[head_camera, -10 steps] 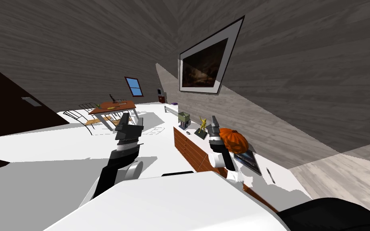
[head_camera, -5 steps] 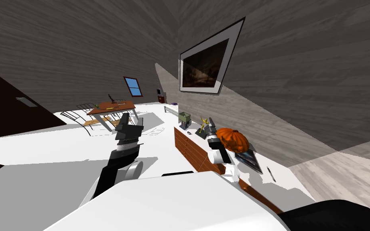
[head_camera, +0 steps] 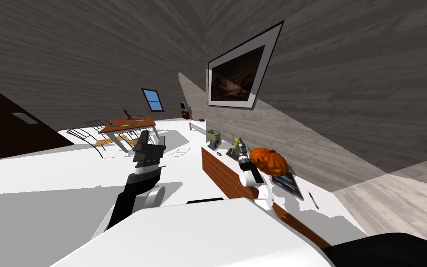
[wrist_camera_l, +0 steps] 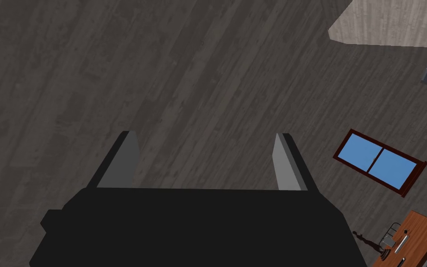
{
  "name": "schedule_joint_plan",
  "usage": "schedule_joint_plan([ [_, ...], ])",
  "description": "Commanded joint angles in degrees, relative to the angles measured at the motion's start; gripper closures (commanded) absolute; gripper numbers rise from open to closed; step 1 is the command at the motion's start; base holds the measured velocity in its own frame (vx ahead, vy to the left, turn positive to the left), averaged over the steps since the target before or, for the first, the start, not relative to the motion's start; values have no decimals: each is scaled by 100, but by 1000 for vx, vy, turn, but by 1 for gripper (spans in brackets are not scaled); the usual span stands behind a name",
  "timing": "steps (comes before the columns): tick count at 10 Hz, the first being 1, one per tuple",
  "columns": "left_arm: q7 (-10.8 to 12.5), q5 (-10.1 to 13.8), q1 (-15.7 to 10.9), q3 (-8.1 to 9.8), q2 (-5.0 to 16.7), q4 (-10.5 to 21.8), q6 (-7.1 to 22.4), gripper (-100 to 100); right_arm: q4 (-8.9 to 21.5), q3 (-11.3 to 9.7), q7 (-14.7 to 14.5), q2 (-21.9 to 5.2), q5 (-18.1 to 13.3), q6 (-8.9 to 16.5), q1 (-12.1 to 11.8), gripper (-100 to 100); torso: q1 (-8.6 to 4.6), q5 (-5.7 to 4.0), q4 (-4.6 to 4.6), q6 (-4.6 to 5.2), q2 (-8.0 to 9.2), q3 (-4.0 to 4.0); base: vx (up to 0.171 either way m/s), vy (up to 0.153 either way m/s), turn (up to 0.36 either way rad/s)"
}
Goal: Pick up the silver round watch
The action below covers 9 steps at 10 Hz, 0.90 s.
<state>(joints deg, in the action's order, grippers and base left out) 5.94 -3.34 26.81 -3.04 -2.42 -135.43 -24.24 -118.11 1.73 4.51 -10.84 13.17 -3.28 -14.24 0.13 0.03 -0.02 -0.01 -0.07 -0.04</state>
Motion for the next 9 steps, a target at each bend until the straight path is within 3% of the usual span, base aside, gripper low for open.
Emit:
schedule_joint_plan([
  [1, 0, 0, 0, 0, 0, 0, 0, 0, 268, 34, 199, -22, 131, 286, 197, -100, 0, 0, 0, 0, 0, 0, 19, 44, -18],
  [2, 0, 0, 0, 0, 0, 0, 0, 0, 268, 34, 199, -22, 131, 391, 197, -100, 3, 1, -1, 0, -3, -2, 14, 34, -9],
  [5, 0, 0, 0, 0, 0, 0, 0, 0, 727, 79, 584, -68, 391, 894, 469, -100, -2, 0, 0, 1, 0, 0, 12, 33, -11],
  [6, 0, 0, 0, 0, 0, 0, 0, 0, 727, 79, 584, -68, 391, 970, 469, -100, -2, 0, 0, 1, -1, -1, 17, 28, -5],
  [9, 0, 0, 0, 0, 0, 0, 0, 0, 1210, 119, 999, -112, 683, 1451, 743, -100, -2, 0, -1, 1, -3, -2, 23, 32, -4],
])
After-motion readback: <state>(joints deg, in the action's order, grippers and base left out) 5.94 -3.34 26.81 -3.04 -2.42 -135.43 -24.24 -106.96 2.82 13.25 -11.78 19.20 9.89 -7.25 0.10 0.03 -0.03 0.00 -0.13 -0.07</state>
